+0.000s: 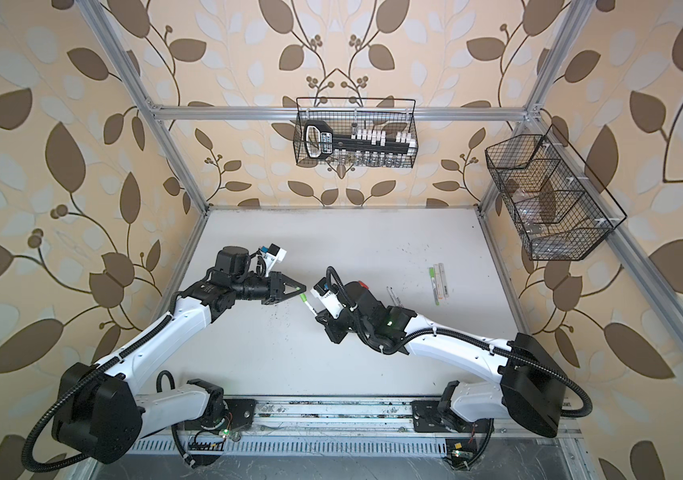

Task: Insert the pens into the pen caps
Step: 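Push the marker tip up into the green cap with the right gripper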

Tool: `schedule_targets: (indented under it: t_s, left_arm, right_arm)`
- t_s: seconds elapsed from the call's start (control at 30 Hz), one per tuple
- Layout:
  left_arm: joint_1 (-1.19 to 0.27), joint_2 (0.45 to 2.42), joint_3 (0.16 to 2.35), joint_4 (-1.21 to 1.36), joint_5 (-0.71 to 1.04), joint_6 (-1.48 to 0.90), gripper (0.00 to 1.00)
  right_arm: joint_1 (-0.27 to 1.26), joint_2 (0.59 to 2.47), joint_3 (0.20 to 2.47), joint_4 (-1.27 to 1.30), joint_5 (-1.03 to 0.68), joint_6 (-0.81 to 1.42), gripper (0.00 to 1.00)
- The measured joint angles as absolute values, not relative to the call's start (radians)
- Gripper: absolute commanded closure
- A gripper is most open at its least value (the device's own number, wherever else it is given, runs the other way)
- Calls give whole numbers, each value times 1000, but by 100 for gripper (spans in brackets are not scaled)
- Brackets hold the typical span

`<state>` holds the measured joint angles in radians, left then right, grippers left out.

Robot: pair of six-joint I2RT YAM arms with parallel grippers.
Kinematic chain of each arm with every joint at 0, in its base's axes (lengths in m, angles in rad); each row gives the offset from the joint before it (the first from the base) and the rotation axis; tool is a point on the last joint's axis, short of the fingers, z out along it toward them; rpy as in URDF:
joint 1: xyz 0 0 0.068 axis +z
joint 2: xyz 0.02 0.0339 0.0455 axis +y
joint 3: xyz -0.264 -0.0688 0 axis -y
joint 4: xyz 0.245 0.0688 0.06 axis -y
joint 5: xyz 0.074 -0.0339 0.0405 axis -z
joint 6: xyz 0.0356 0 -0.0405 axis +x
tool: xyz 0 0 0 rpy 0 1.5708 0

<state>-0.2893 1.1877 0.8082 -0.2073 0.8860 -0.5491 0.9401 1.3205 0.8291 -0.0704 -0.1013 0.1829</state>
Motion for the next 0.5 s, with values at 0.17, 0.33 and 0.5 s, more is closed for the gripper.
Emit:
schedule_targets:
  t_s: [0.17,0.33,0.5]
  left_arm:
    - [-310,1188,808,-213,855,-535,100]
    - [-334,1185,808,-208,823,-530,100]
    - [-355,1170,808,-184,794,-530,100]
  right_arm:
    - [937,1325,845,-97,-101,192,98]
    - [929,1343,881,-128,-101,214,98]
    - [927,1345,895,-125,-93,235,98]
